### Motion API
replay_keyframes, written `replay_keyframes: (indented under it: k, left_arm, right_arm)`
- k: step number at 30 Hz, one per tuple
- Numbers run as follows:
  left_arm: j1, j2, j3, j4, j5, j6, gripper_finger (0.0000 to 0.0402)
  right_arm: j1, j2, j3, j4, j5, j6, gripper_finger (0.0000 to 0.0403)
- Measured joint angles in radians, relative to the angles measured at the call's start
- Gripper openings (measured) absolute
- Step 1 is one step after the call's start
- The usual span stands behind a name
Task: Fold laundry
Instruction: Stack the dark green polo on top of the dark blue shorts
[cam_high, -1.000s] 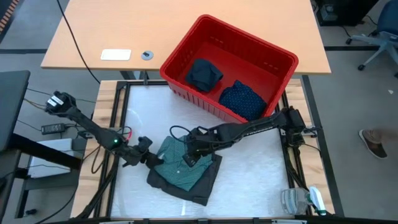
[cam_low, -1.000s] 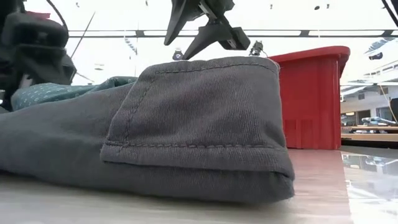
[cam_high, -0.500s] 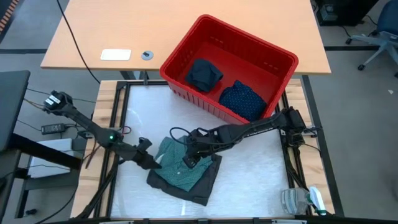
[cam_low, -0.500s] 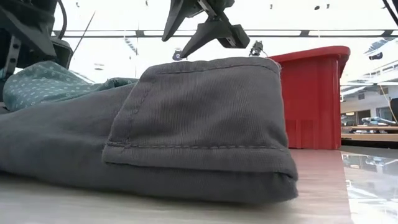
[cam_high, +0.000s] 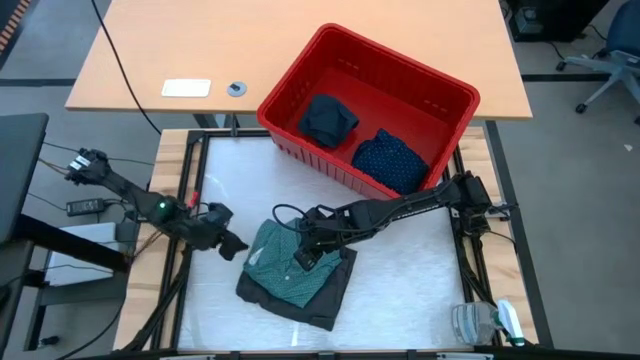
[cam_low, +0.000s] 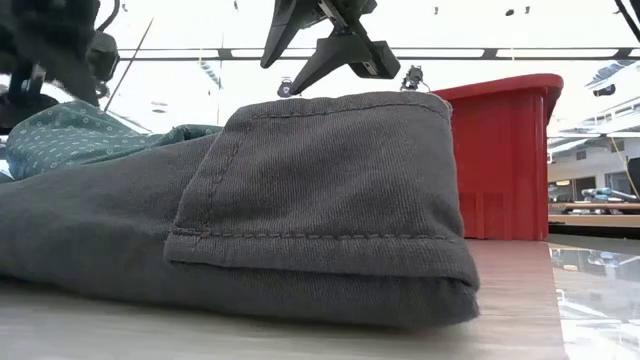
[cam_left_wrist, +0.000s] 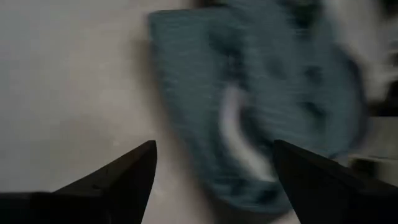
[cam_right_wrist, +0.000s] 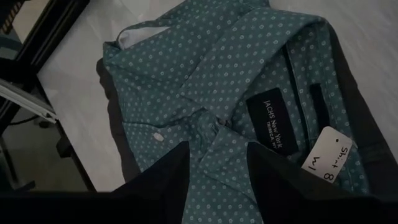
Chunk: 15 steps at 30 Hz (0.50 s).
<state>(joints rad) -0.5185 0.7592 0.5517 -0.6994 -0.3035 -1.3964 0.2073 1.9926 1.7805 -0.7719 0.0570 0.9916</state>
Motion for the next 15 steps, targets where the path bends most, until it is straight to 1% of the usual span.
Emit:
replay_keyframes:
  k: [1,3,8,10,15]
  left_arm:
    - [0.000,0.016,0.007,-0.031,-0.010,0.000,0.0324]
    - [0.000,0.049,-0.003,0.002,-0.014,-0.006,0.0325]
    - [0.000,0.132,-0.063,0.278,0.037,0.038,0.0325]
    - [0.000,0.162,-0.077,0.341,0.037,0.048,0.0325]
    - [0.020,0.241,-0.113,0.345,0.036,0.051,0.0325]
  right_arm:
    - [0.000,0.000,0.000,0.000,-0.002,0.000,0.0167]
    - [0.000,0.000,0.000,0.000,-0.006,-0.001,0.0167]
    - [-0.006,0.001,0.000,0.000,-0.007,-0.004,0.0167]
    - [-0.009,0.001,0.000,0.000,-0.007,-0.004,0.0167]
    - [-0.020,0.001,0.000,0.000,-0.058,-0.007,0.0167]
